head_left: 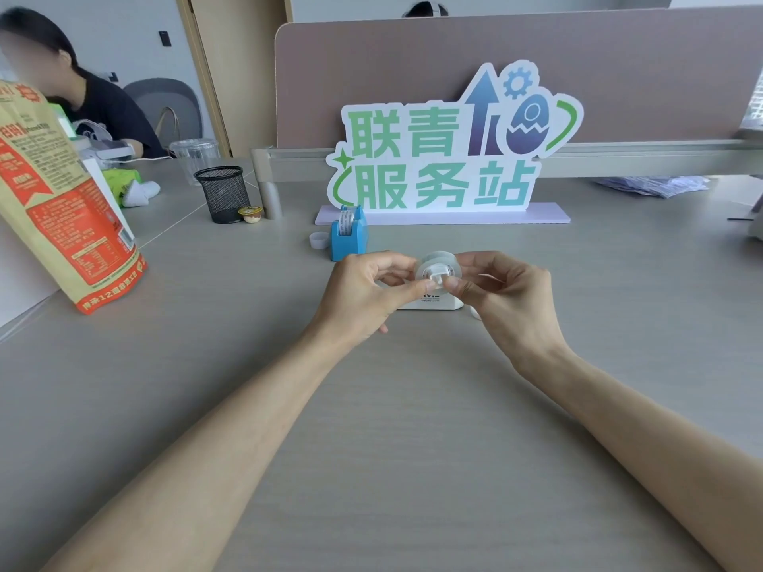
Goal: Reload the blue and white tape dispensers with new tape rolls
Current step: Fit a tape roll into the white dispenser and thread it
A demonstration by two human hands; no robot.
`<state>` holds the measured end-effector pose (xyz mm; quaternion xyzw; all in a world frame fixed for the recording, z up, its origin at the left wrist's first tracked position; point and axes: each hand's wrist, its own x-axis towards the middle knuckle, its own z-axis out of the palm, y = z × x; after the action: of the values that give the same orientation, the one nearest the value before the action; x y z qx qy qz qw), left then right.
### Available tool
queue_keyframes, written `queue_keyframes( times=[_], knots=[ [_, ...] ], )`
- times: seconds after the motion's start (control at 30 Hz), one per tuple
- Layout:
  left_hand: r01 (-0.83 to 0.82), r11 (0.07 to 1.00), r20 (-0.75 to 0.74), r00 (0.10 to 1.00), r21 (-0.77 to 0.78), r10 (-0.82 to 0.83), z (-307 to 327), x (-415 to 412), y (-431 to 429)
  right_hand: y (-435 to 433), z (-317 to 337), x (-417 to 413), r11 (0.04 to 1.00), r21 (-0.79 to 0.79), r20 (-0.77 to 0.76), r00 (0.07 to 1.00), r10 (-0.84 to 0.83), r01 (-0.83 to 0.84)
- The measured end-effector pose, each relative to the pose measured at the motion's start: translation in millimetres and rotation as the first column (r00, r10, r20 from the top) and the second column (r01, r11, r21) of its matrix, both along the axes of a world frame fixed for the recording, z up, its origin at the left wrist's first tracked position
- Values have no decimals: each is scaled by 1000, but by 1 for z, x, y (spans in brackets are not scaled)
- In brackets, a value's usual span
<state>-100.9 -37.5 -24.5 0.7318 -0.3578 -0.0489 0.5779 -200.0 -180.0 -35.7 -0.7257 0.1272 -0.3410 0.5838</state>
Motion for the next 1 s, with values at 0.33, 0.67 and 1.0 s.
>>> queue_keyframes(
  times=[0.33, 0.67, 1.0],
  knots=[
    [27, 999, 2, 1000, -25, -27, -4, 2, -1, 0, -3, 2, 1000, -8, 12, 1000, -20, 20],
    [37, 998, 7, 999, -42, -36, -6, 4, -2, 1, -4, 4, 999, -20, 19, 999, -41, 41],
    [34, 999, -9, 999, -19, -35, -2, 4, 0, 3, -6, 4, 1000, 1, 24, 999, -26, 26]
  ],
)
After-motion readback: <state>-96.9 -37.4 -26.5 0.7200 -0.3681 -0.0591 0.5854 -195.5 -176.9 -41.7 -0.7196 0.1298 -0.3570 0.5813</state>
